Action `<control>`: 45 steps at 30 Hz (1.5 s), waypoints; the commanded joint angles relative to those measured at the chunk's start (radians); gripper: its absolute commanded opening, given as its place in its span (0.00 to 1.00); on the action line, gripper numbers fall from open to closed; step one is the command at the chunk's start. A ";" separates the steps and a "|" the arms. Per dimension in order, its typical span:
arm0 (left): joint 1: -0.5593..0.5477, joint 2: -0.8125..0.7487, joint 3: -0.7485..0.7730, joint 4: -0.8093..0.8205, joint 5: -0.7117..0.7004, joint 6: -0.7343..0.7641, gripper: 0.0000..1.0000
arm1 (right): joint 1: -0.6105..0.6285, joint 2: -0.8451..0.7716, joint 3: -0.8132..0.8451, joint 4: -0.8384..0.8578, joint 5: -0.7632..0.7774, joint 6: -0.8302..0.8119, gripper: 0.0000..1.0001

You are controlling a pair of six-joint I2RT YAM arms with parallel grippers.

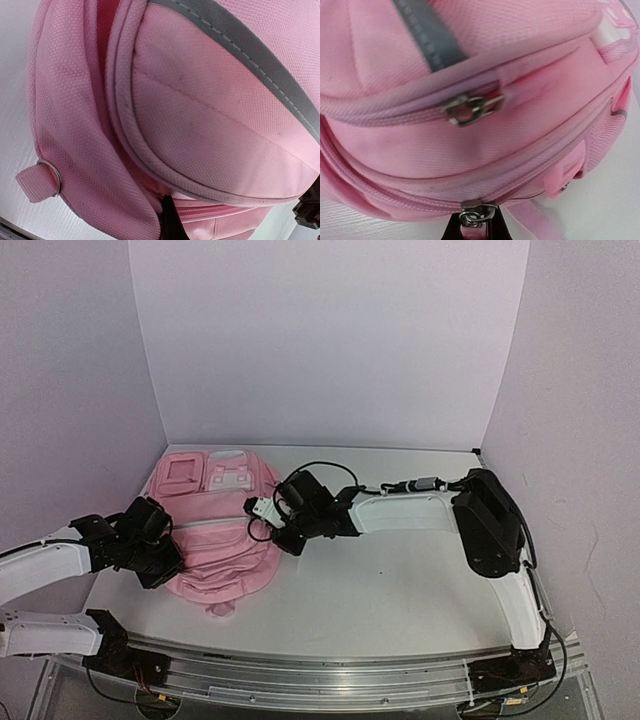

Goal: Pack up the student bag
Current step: Zip the student bag at the center of the board.

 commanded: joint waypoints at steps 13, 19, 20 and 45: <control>-0.004 0.092 -0.022 -0.111 0.032 0.084 0.00 | -0.254 0.437 0.810 0.016 0.237 0.247 0.00; -0.004 0.131 -0.026 -0.093 0.073 0.113 0.00 | -0.286 0.526 0.890 0.223 0.335 0.289 0.00; -0.004 0.134 -0.025 -0.098 0.067 0.109 0.00 | -0.281 0.482 0.819 0.250 0.356 0.282 0.00; 0.223 0.457 0.437 0.090 0.010 0.454 0.63 | -0.032 -0.689 -0.912 0.284 0.147 0.799 0.00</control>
